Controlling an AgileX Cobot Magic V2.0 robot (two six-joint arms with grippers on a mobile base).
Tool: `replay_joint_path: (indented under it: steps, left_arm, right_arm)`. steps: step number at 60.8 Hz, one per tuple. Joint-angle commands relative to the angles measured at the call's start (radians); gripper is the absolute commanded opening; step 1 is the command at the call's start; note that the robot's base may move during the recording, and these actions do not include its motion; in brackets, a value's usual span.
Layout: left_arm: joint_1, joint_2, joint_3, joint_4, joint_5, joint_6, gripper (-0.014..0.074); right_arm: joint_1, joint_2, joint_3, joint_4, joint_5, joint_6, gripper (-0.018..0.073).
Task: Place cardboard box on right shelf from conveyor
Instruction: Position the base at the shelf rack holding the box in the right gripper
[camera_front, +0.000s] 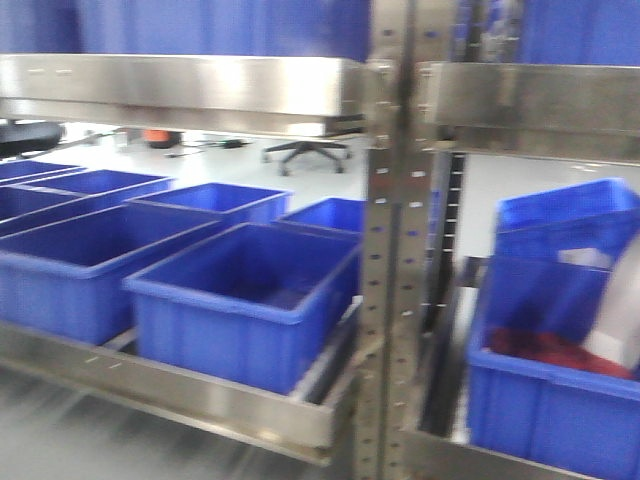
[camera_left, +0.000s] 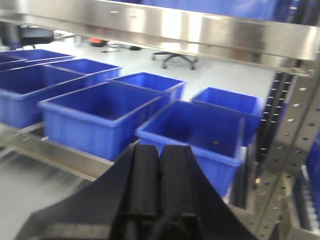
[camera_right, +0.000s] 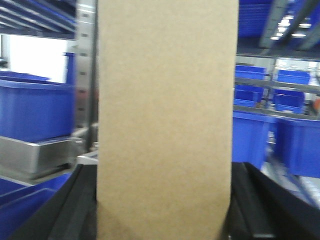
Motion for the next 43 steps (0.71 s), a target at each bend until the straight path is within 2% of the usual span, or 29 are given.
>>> replay_joint_path:
  steps: [1,43]
  left_arm:
    - [-0.002,-0.009,-0.003,-0.005,-0.082,-0.001,-0.0119]
    - [-0.002,-0.009,-0.003,-0.005,-0.082,-0.001,-0.0119]
  right_arm:
    - [-0.006,0.014,-0.028,-0.013,-0.097,-0.007,0.0314]
    - [-0.006,0.014,-0.028,-0.013,-0.097,-0.007,0.0314]
